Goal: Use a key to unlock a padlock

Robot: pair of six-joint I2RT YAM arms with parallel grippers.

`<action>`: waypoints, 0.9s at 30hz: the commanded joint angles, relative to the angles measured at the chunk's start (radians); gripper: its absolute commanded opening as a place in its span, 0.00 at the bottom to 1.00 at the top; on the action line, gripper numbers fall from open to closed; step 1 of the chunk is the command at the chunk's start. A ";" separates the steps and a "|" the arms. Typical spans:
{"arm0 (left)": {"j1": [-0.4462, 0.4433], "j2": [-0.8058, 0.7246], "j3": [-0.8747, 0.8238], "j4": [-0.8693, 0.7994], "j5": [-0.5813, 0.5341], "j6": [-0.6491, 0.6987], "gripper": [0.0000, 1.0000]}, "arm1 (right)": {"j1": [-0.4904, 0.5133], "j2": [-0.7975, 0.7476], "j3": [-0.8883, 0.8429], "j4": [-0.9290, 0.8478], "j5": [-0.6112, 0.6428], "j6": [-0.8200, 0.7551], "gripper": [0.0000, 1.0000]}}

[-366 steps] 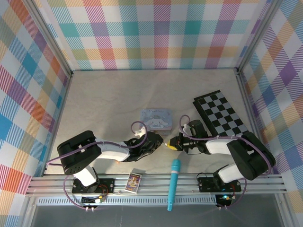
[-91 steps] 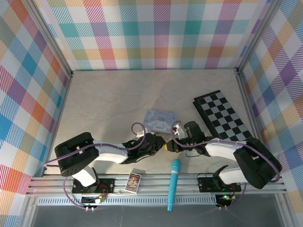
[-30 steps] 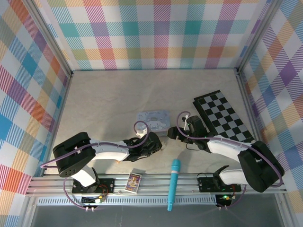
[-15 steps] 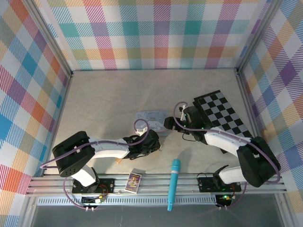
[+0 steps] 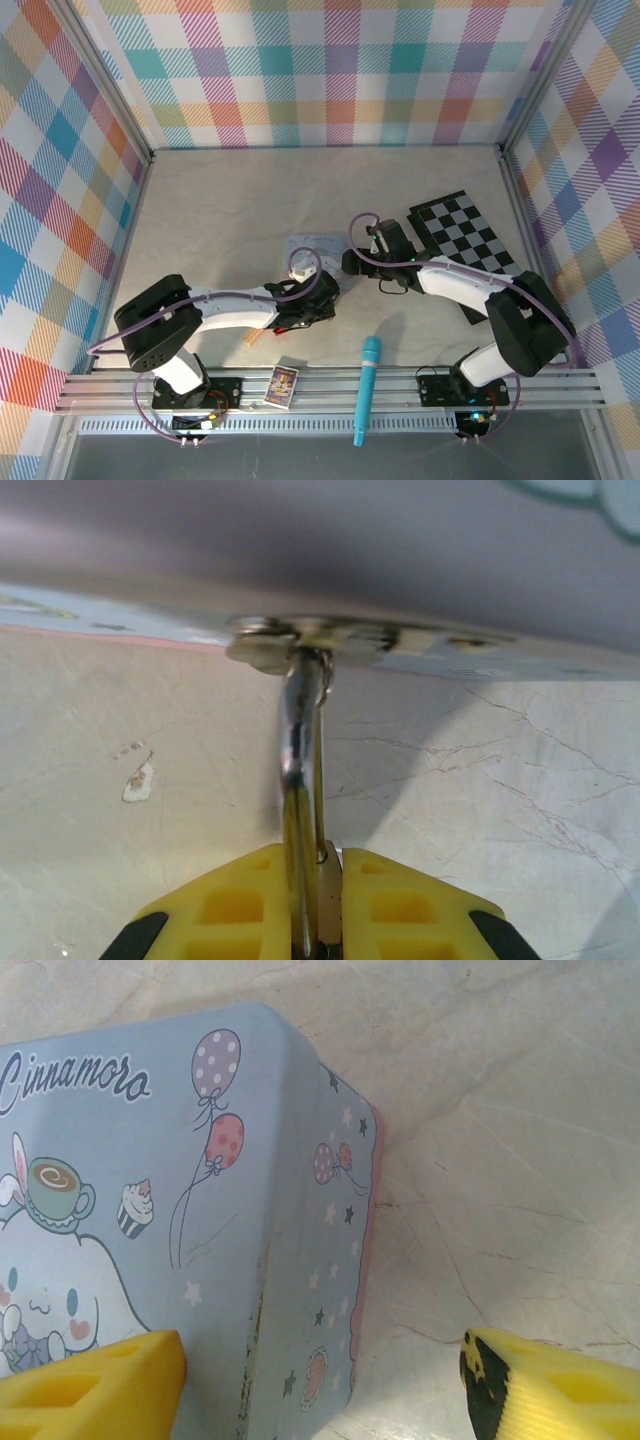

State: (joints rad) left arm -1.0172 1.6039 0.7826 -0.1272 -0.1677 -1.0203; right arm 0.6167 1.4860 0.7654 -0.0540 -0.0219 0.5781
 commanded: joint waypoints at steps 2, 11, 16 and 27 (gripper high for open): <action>0.017 0.036 0.032 -0.182 -0.093 0.070 0.04 | 0.006 0.038 -0.007 -0.060 0.016 -0.022 0.72; 0.009 0.088 0.117 -0.298 -0.126 0.141 0.12 | 0.006 0.049 -0.004 -0.055 0.005 -0.017 0.72; 0.009 0.109 0.126 -0.321 -0.136 0.155 0.15 | 0.006 0.059 -0.004 -0.046 -0.001 -0.016 0.72; -0.038 0.169 0.200 -0.414 -0.222 0.164 0.19 | 0.006 0.076 -0.026 -0.026 -0.010 -0.004 0.72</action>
State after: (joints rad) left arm -1.0428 1.7199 0.9764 -0.4271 -0.3317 -0.8879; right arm 0.6167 1.5162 0.7689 -0.0010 -0.0380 0.5797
